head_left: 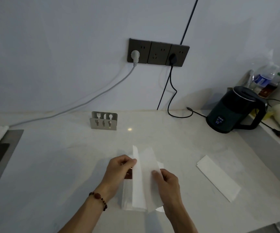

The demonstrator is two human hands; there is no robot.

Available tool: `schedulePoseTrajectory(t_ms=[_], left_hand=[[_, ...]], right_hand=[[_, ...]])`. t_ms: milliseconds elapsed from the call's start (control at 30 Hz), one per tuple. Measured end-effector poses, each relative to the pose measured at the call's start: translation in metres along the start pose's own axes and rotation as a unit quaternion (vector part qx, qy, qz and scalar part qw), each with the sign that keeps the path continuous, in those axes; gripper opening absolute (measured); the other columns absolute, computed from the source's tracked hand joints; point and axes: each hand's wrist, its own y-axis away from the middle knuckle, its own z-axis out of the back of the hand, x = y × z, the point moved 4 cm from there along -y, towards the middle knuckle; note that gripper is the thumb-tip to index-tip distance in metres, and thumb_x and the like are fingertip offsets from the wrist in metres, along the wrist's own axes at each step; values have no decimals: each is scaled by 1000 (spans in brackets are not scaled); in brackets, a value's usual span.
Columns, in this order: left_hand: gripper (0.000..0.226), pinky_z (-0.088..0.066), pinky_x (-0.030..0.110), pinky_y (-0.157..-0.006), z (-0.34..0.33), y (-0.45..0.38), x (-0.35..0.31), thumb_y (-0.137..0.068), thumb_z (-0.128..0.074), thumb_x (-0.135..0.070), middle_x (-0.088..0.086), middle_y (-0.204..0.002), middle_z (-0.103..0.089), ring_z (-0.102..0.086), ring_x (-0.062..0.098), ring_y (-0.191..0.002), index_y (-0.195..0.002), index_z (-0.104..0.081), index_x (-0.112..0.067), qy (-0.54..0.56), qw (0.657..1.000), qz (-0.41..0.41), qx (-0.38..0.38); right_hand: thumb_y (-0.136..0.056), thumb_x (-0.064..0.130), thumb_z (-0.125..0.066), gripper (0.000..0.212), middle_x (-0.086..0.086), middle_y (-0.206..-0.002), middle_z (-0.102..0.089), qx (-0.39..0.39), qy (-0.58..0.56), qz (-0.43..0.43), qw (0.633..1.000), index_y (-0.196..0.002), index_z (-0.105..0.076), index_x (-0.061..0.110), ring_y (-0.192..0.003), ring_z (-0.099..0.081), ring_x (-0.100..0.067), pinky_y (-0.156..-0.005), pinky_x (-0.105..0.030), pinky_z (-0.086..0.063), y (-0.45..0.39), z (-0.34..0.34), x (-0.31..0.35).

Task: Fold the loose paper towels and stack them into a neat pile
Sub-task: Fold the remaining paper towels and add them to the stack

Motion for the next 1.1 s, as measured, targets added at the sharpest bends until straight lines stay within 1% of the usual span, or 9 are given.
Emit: schedulePoseTrajectory(t_ms=[100,200,300,467,567,667,733,867,1100], left_hand=[[18,-55,29,-61,31,-9,3,-87,-69,-10,9,-69,-68,-66,21,-64,-74,-65,2,-19,998,-4,-59],[13,-58,36,-65,55,-15,6,-85,-71,-11,9,-70,-70,-66,23,-65,-78,-68,-2,-63,993,-8,-100],[9,-56,35,-61,68,-19,10,-86,-71,-14,10,-73,-71,-64,21,-63,-80,-68,-8,-124,983,-24,-136],[9,-50,27,-48,74,-19,24,-88,-68,-17,5,-74,-69,-64,21,-64,-80,-65,-13,-186,968,-16,-166],[9,-55,32,-56,78,-19,33,-88,-68,-19,4,-77,-69,-65,20,-69,-80,-65,-16,-213,961,-2,-174],[10,-54,31,-61,79,-18,38,-88,-68,-20,3,-78,-69,-64,18,-72,-80,-64,-18,-225,957,4,-182],[11,-49,27,-60,79,-18,38,-89,-68,-20,2,-78,-68,-63,17,-72,-79,-64,-17,-237,953,1,-188],[11,-48,28,-64,77,-18,39,-89,-67,-20,2,-78,-68,-63,17,-74,-80,-64,-16,-258,947,2,-190],[10,-53,31,-69,76,-23,36,-89,-67,-21,1,-78,-67,-63,17,-73,-82,-64,-16,-274,941,-12,-200]], right_hand=[[-88,20,-64,21,-12,-70,-64,-36,-8,-12,999,-73,-66,6,-60,-53,-15,-59,-29,-45,-5,6,-6],[-87,20,-64,25,-5,-62,-53,-36,0,-19,999,-70,-62,2,-60,-46,-17,-59,-32,-40,-11,3,-16],[-88,18,-61,32,-2,-58,-40,-20,36,-26,999,-63,-52,0,-58,-36,-18,-58,-33,-33,-19,-5,-24],[-85,20,-68,23,2,-57,-58,-18,116,-32,993,-67,-65,7,-50,-52,-17,-53,-32,-51,-28,-9,-27],[-87,22,-65,20,2,-65,-65,-16,176,-30,984,-70,-68,11,-61,-59,-16,-64,-34,-55,-31,-9,-28],[-90,20,-60,20,5,-69,-65,-5,220,-21,975,-75,-69,11,-64,-58,-9,-56,-18,-45,-32,-10,-29],[-90,22,-61,19,5,-71,-66,-6,228,-21,973,-78,-69,10,-64,-57,-7,-53,-14,-40,-32,-10,-30],[-89,25,-62,21,-1,-75,-69,-9,245,-28,969,-79,-69,8,-62,-57,-9,-53,-15,-42,-34,-10,-33],[-87,28,-63,22,3,-69,-66,-14,258,-29,966,-74,-67,11,-63,-58,-9,-54,-17,-42,-33,-11,-36]])
